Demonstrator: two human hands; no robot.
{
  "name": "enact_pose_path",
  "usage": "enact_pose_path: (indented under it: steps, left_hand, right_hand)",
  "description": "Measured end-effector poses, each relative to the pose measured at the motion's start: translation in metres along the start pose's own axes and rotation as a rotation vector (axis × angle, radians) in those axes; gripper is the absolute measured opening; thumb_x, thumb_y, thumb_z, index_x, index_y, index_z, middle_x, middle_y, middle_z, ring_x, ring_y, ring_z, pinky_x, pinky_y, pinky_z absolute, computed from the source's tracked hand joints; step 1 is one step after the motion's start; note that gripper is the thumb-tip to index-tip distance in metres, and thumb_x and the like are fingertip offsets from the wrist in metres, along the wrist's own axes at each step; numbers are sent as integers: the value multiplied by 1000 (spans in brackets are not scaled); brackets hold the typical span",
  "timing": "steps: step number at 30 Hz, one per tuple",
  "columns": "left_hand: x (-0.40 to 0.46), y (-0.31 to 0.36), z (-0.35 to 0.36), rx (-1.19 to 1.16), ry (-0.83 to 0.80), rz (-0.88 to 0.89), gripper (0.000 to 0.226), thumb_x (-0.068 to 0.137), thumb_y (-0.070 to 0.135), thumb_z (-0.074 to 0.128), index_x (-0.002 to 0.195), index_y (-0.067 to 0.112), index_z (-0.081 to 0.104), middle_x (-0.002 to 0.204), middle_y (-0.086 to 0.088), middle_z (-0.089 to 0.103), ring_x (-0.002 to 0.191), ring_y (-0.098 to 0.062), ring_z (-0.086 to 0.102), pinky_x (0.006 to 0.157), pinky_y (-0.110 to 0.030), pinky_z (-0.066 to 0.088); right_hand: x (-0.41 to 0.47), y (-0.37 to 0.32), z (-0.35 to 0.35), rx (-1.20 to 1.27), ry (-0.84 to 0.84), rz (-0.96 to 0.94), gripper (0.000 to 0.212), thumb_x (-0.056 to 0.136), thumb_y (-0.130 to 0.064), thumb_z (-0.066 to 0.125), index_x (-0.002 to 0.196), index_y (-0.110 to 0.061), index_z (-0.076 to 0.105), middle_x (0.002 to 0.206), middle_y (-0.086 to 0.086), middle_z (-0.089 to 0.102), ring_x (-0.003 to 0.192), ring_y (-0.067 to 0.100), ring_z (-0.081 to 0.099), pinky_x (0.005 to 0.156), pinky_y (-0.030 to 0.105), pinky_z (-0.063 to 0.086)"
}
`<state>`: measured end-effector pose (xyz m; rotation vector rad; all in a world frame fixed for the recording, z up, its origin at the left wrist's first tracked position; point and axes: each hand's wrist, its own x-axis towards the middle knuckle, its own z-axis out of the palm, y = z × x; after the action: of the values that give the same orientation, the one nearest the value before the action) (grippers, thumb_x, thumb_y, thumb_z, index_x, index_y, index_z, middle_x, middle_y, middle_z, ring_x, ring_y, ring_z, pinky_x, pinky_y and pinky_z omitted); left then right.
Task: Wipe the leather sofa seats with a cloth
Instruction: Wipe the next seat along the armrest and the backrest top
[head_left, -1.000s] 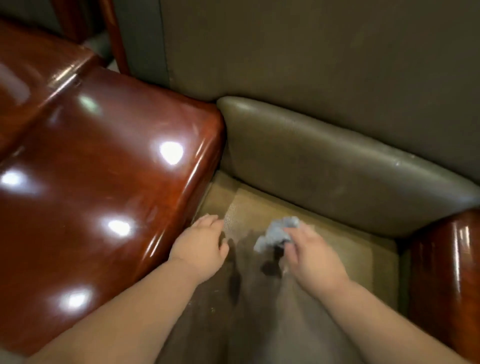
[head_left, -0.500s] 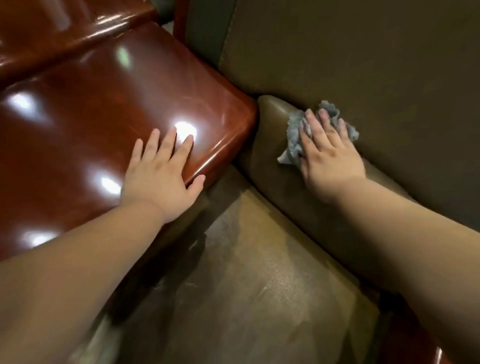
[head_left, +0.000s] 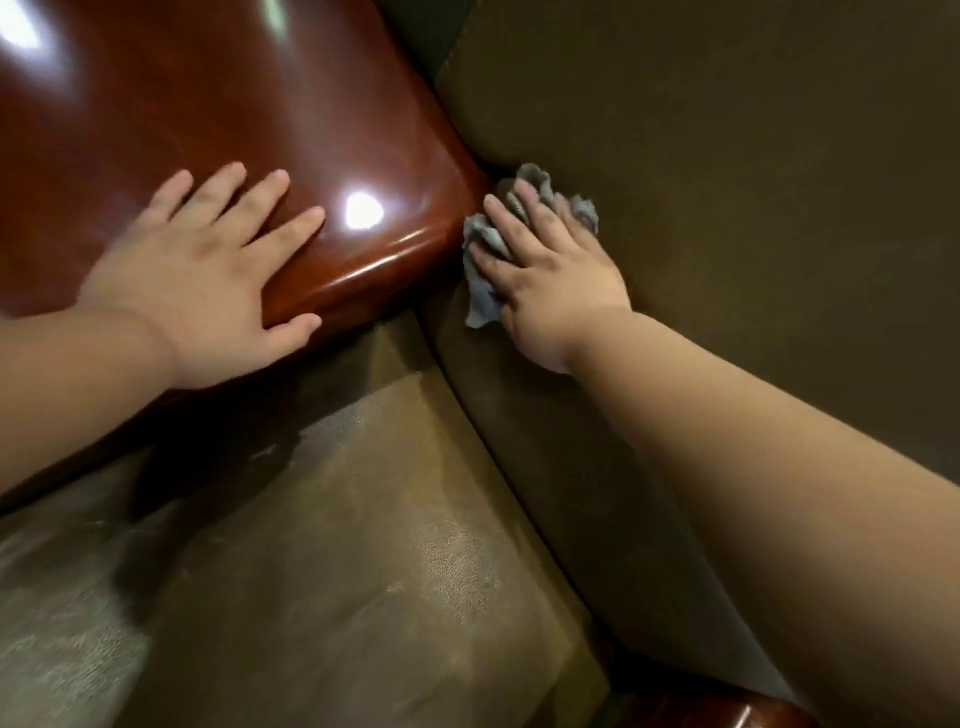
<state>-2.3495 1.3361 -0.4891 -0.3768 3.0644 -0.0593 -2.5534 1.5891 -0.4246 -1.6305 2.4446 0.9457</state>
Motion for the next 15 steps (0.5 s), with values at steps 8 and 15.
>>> enact_pose_path:
  steps: [8, 15]
  left_hand:
    - [-5, 3, -7, -28, -33, 34, 92, 90, 80, 31, 167, 34, 9, 176, -6, 9, 161, -33, 9, 130, -54, 9]
    - [-38, 36, 7, 167, 116, 324, 68, 105, 46, 38, 163, 10, 33, 169, -21, 28, 156, -40, 25, 129, -54, 9]
  right_hand:
    - [-157, 10, 52, -16, -37, -303, 60, 95, -41, 40, 150, -23, 56, 171, 6, 23, 158, 32, 21, 123, 54, 24]
    - [-25, 10, 8, -101, 25, -139, 64, 96, -50, 37, 157, -33, 43, 173, 8, 12, 160, 37, -1, 128, 56, 5]
